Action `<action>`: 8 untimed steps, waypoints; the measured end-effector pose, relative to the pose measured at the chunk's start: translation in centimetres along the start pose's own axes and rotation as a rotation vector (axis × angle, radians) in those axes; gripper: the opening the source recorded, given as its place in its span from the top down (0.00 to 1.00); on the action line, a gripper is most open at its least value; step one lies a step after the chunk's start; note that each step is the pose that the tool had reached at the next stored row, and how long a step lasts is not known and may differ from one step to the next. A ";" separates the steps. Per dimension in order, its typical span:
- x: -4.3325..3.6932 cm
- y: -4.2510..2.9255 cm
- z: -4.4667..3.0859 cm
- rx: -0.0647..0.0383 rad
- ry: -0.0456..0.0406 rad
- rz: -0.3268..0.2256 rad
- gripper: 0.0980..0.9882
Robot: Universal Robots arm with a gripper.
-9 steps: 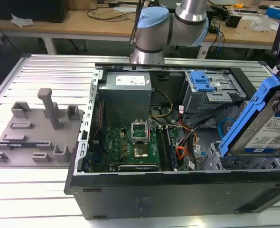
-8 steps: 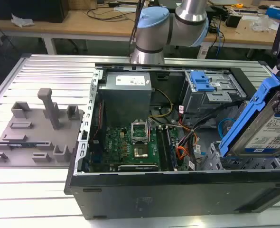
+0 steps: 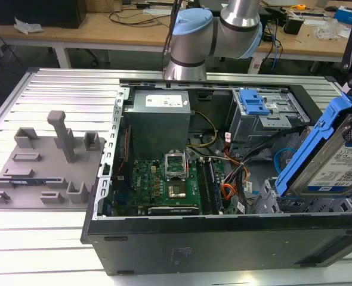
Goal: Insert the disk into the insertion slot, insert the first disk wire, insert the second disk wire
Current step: 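Insert the disk into the insertion slot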
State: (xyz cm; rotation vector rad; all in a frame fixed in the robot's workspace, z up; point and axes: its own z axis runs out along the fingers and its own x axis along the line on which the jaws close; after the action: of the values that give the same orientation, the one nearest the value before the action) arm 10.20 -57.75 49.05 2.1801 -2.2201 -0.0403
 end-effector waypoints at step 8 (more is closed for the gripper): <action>0.01 0.02 0.02 0.005 -0.0514 -0.002 0.70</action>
State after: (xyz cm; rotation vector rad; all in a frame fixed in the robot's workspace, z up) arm 10.18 -57.76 49.03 2.2089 -2.2465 -0.0921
